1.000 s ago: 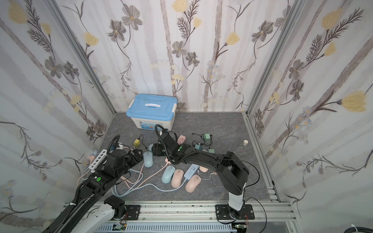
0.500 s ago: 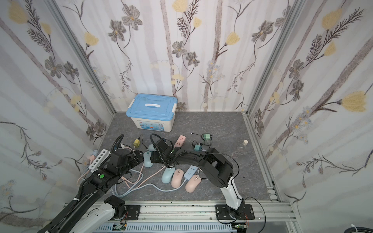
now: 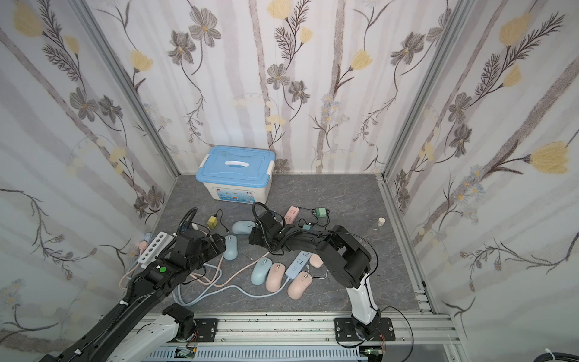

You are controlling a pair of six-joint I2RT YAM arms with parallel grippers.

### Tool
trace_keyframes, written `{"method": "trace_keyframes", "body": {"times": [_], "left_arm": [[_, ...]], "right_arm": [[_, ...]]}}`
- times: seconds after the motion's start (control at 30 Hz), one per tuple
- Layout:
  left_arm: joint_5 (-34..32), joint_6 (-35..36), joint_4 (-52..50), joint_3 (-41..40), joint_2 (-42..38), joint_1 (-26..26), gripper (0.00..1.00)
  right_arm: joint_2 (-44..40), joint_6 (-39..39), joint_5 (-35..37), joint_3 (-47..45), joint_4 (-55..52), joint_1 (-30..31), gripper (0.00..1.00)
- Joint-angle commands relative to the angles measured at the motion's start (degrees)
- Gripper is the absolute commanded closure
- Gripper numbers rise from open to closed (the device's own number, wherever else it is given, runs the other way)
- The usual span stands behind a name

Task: Unplug the wireless mouse
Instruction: Pick up the mouse from the center of the board.

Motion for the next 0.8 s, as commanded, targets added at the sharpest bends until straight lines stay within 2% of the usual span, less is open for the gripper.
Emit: {"method": "trace_keyframes", "body": {"times": [0.0,0.2,0.37,0.57,0.77], "left_arm": [[2.35,2.29,1.53,1.84,3.1,0.05,0.0],[6.1,4.47,4.09,6.23,12.91,-0.04,0.0],[5.43,7.29,4.29,12.54,23.34,-0.05,0.0],[10.72,10.04,14.55,19.05,35.97,0.05,0.04],[11.06,14.25,19.24,26.45,48.68,-0.03,0.08]], "right_arm": [[-2.77,-4.78,3.43,-1.65,2.98,0.08,0.23],[-9.38,-11.24,-2.16,-6.41,13.16,0.51,0.23],[-18.72,-11.88,-3.33,-16.57,21.72,-0.06,0.24],[-30.06,-11.52,-3.68,-27.7,26.38,-1.51,0.27],[-41.33,-11.08,-3.65,-37.23,26.96,-3.21,0.29]]}}
